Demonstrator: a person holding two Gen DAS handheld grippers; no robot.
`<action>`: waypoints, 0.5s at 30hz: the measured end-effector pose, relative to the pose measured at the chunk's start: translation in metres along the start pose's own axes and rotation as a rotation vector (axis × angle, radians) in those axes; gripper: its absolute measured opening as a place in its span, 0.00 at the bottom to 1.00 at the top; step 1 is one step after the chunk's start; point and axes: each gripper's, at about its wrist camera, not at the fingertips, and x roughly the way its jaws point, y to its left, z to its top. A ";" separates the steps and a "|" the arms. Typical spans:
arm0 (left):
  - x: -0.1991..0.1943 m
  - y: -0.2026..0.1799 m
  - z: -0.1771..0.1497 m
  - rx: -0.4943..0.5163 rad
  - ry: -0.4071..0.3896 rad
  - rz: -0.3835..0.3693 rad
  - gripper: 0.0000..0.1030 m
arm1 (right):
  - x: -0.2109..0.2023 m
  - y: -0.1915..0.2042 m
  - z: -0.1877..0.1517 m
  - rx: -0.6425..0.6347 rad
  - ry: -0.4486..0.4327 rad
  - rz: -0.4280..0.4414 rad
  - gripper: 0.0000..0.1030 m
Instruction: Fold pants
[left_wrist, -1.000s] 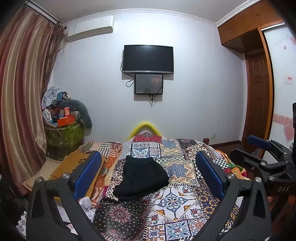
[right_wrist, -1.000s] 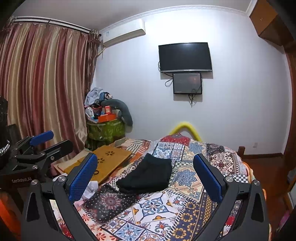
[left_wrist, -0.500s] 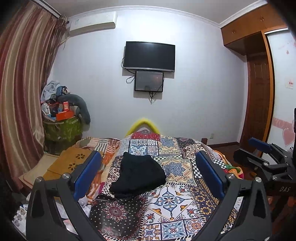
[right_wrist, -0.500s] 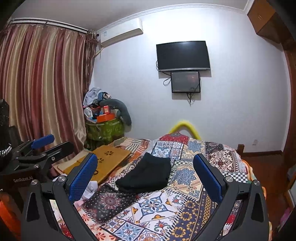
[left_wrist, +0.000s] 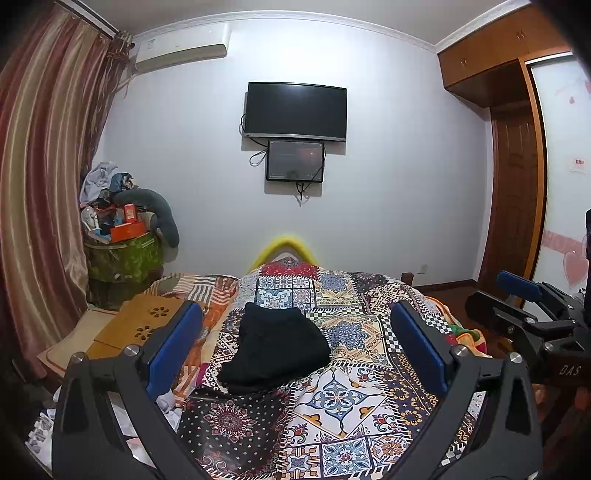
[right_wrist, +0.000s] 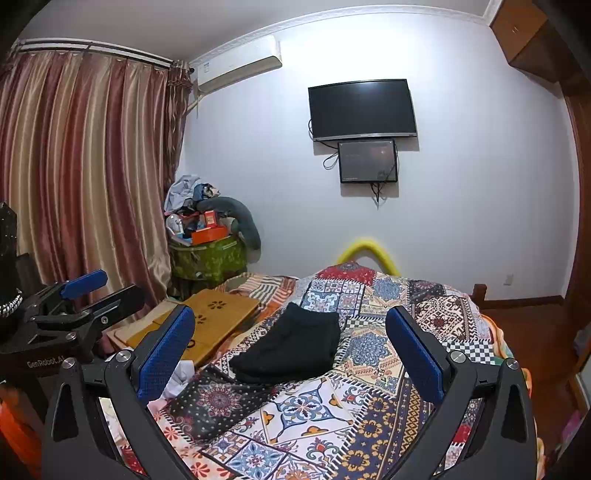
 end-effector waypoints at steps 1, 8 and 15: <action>0.000 0.000 0.000 0.000 0.002 -0.003 1.00 | 0.000 0.000 0.000 0.000 0.000 0.000 1.00; 0.001 0.000 0.001 -0.003 0.003 -0.013 1.00 | -0.001 0.001 0.000 -0.002 -0.002 -0.004 1.00; 0.001 -0.002 -0.001 0.013 -0.001 -0.008 1.00 | -0.002 0.000 0.002 -0.001 -0.005 -0.003 1.00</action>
